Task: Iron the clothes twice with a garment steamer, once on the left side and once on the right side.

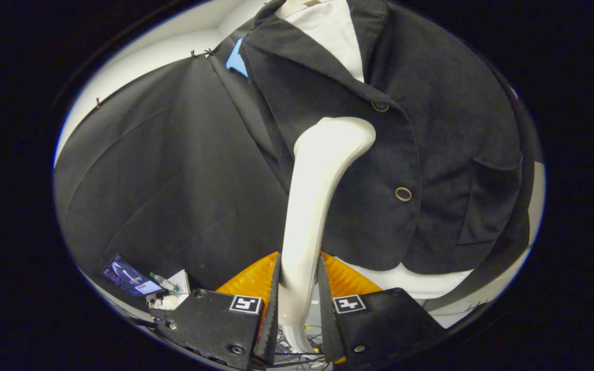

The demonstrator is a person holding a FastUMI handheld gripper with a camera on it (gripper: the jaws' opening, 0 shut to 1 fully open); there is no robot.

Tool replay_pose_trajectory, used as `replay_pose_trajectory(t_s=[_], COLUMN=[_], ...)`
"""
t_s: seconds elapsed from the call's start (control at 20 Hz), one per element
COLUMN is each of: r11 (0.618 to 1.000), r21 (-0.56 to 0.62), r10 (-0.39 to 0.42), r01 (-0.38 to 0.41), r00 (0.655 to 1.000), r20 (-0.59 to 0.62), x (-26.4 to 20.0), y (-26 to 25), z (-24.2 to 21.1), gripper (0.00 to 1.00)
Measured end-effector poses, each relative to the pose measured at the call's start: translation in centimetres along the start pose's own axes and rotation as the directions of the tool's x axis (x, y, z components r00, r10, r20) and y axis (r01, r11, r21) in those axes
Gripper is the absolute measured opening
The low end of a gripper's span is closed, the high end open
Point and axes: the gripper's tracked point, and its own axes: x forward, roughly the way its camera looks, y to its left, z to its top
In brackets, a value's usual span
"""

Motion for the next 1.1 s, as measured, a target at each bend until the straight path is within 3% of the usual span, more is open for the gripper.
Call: replay_pose_trajectory(t_s=[1.1], r11=[0.997], r21=[0.073], r10=[-0.025], r01=[0.039], r00=[0.983], r20=[-0.182], x=[2.6], y=[-3.4], z=[-12.7], gripper=[0.37])
